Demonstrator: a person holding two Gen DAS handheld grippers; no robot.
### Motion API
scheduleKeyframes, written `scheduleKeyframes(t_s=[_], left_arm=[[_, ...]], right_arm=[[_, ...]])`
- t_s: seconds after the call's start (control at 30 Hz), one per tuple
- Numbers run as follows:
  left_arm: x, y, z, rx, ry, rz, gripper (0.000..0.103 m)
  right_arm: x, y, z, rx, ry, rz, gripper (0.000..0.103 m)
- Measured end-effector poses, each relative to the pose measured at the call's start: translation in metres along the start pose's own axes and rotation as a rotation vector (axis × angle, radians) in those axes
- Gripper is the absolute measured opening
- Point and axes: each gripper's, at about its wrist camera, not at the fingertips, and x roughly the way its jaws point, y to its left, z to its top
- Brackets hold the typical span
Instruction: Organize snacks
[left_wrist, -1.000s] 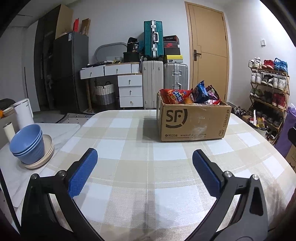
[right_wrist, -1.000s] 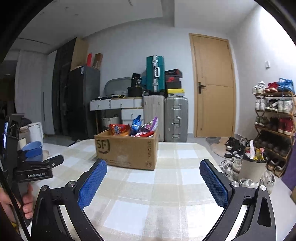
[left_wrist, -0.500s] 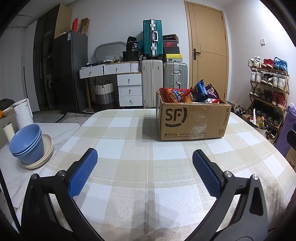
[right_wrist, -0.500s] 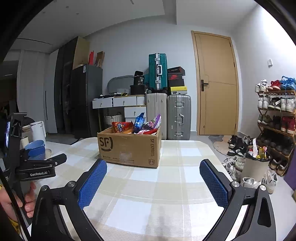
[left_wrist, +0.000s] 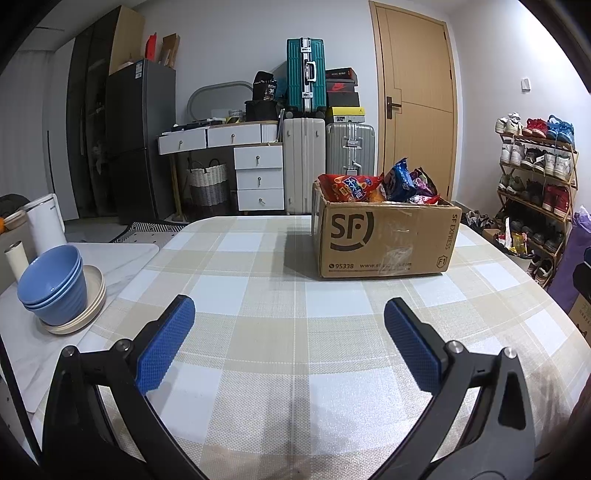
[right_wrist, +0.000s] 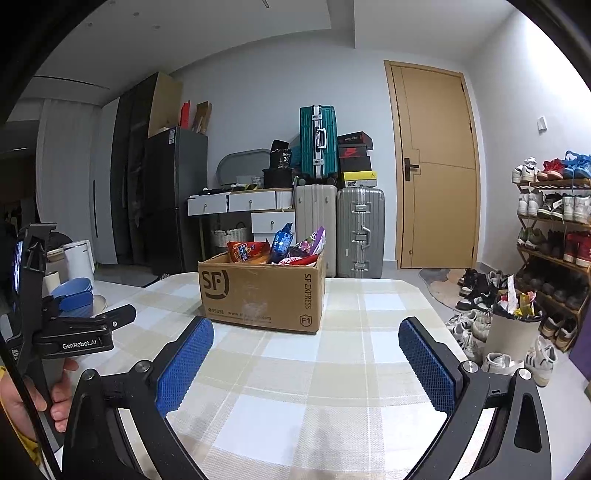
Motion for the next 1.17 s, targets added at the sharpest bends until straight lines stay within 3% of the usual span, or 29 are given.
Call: scheduleKeyframes(t_s=[0.7, 1.17], left_arm=[[0.006, 0.003, -0.003, -0.023, -0.003, 0.020, 0.102], [0.006, -0.008, -0.005, 0.007, -0.028, -0.019, 0.103]], right_arm=[[0.000, 0.001, 0.000, -0.002, 0.004, 0.001, 0.102], [0.000, 0.001, 0.001, -0.002, 0.006, 0.001, 0.102]])
